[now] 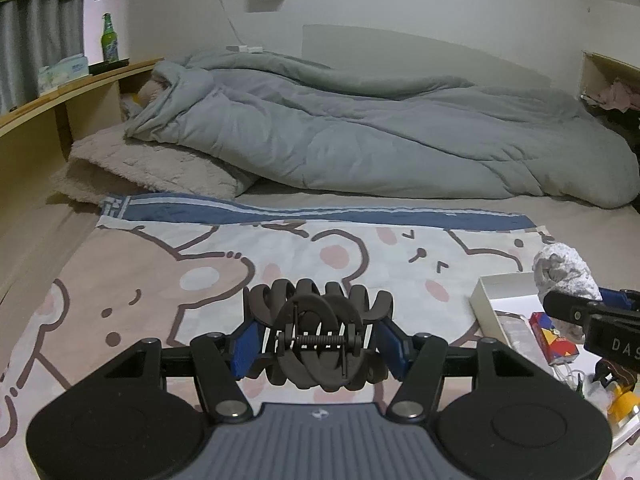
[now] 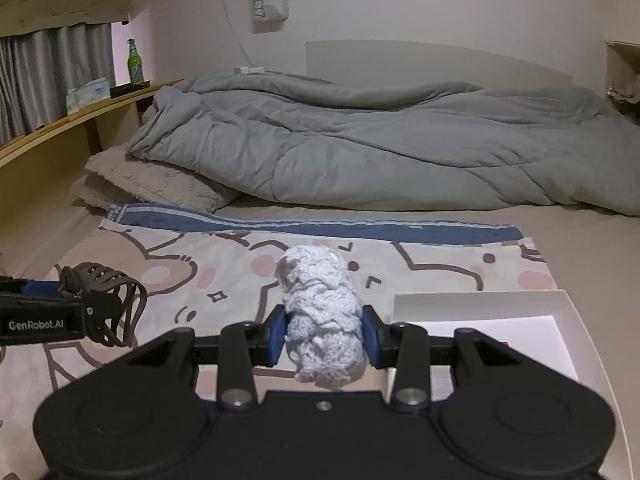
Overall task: Organize objects
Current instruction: 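Carry the tissue wad with the right tool while the left tool carries the hair clip to the box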
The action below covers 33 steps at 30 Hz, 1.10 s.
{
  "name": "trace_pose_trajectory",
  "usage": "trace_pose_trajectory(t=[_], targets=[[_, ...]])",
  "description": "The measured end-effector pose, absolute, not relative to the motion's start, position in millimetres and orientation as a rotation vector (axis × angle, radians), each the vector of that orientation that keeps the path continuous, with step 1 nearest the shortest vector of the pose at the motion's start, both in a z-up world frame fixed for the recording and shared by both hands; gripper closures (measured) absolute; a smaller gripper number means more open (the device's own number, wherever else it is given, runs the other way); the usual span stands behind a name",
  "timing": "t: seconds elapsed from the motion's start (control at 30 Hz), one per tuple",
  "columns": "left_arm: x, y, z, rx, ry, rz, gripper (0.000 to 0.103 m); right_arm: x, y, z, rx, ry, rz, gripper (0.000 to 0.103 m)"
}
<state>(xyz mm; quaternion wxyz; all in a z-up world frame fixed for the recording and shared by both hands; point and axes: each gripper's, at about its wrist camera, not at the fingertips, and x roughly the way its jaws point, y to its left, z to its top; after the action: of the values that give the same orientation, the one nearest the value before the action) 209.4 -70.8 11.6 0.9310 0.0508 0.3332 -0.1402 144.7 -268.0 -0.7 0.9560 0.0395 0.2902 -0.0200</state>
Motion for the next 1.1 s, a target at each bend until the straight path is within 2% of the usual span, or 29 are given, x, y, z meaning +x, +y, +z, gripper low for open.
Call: trace_pose_trajectory(t=[1.1], targets=[[182, -216, -8, 0.125, 0.708, -0.511, 0.041, 102, -398, -17, 0.094, 0.599, -0.264, 0.063]])
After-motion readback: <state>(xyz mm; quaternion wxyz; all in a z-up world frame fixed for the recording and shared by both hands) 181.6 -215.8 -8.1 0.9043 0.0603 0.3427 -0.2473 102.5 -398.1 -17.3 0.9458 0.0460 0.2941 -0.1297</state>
